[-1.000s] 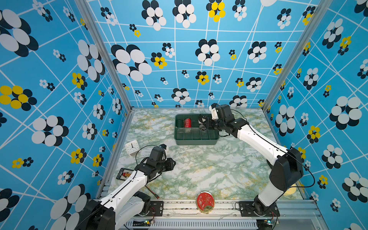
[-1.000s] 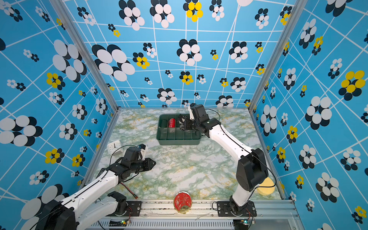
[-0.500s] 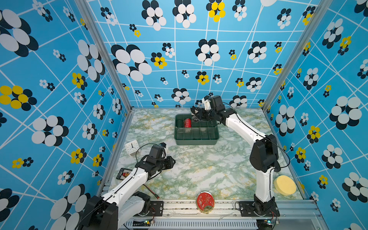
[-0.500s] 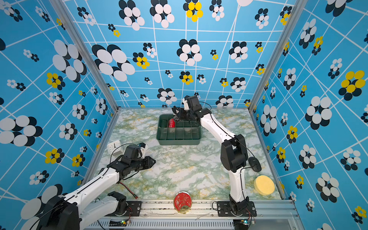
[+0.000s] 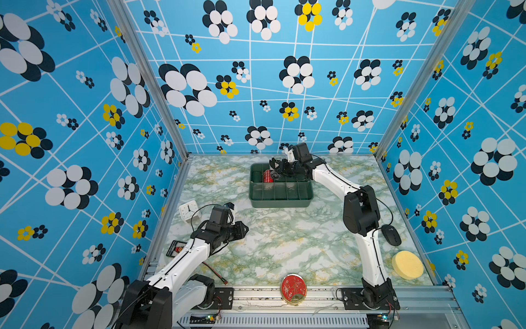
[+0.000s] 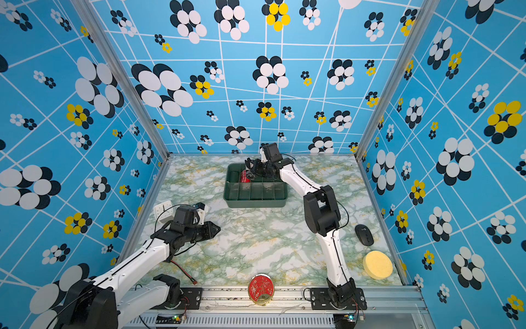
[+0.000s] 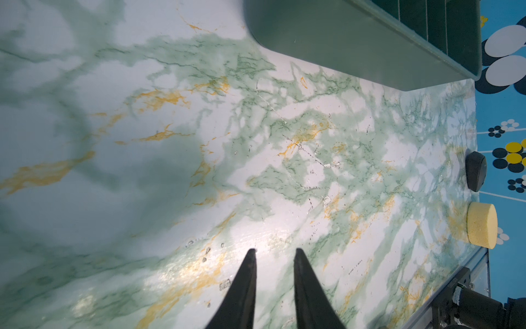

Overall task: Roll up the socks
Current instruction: 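Lower the sock roll with the right gripper into an empty tray compartment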

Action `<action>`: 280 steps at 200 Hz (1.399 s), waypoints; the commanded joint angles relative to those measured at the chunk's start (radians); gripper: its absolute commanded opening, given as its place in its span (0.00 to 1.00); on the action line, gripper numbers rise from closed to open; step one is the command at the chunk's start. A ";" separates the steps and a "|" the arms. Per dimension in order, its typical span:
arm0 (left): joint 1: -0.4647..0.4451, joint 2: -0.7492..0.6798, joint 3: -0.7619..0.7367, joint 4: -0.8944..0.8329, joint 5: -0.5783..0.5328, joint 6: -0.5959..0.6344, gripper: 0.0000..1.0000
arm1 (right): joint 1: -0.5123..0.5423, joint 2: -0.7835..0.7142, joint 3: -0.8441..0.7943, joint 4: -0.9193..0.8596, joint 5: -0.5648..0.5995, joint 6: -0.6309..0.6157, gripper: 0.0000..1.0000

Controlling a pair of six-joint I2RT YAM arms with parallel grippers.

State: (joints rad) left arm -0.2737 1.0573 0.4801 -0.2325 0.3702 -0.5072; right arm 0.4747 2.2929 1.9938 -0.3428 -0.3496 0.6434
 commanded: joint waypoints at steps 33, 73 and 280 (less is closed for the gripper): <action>0.016 0.001 -0.011 0.026 0.031 0.018 0.26 | -0.015 0.070 0.094 -0.008 0.030 0.027 0.00; 0.022 0.006 -0.015 0.034 0.038 0.017 0.26 | -0.014 0.102 0.132 -0.106 0.106 -0.022 0.00; 0.033 0.029 -0.026 0.055 0.068 0.016 0.26 | 0.090 0.369 0.599 -0.554 0.459 -0.286 0.00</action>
State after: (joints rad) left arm -0.2489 1.0866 0.4664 -0.1864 0.4198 -0.5041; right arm 0.5358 2.6061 2.4870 -0.7456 0.0151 0.4267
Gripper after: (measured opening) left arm 0.257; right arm 0.189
